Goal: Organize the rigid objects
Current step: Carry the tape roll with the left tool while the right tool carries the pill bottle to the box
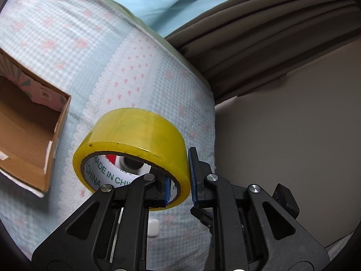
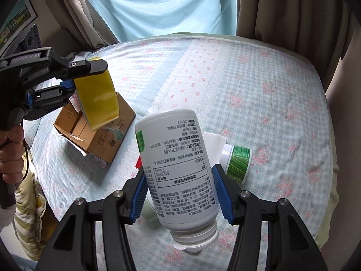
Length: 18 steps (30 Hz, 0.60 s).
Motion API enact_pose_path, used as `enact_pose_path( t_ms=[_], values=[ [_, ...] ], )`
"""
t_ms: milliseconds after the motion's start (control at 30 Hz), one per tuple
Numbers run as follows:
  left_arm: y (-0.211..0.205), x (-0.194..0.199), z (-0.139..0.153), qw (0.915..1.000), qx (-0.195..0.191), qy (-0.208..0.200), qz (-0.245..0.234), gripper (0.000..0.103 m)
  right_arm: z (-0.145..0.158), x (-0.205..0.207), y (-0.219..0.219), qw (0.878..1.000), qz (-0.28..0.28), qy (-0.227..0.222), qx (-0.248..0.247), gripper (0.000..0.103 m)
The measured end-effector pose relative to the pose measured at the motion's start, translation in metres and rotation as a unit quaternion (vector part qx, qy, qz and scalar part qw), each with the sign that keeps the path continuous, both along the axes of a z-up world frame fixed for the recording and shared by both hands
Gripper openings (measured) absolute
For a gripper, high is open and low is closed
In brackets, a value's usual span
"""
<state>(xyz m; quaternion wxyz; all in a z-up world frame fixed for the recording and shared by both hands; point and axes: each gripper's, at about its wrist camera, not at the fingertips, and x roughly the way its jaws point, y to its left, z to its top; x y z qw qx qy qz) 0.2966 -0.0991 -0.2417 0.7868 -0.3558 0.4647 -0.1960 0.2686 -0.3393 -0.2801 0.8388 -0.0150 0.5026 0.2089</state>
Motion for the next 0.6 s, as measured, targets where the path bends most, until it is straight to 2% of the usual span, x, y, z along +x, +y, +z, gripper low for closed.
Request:
enact_pose_path(
  t_ms=[233, 433, 600],
  values=[
    [0.077, -0.030, 0.042, 0.9995, 0.021, -0.023, 0.009, 0.012, 0.057, -0.008, 0.067, 1.000, 0.018, -0.022, -0.010, 0.052],
    [0.146, -0.042, 0.053, 0.9989, 0.038, -0.027, -0.005, 0.012, 0.084, -0.010, 0.131, 1.000, 0.006, -0.014, 0.001, 0.052],
    [0.204, -0.046, 0.050, 0.9977, 0.055, -0.017, -0.036, 0.012, 0.091, -0.010, 0.189, 1.000, -0.015, -0.011, 0.007, 0.051]
  ],
)
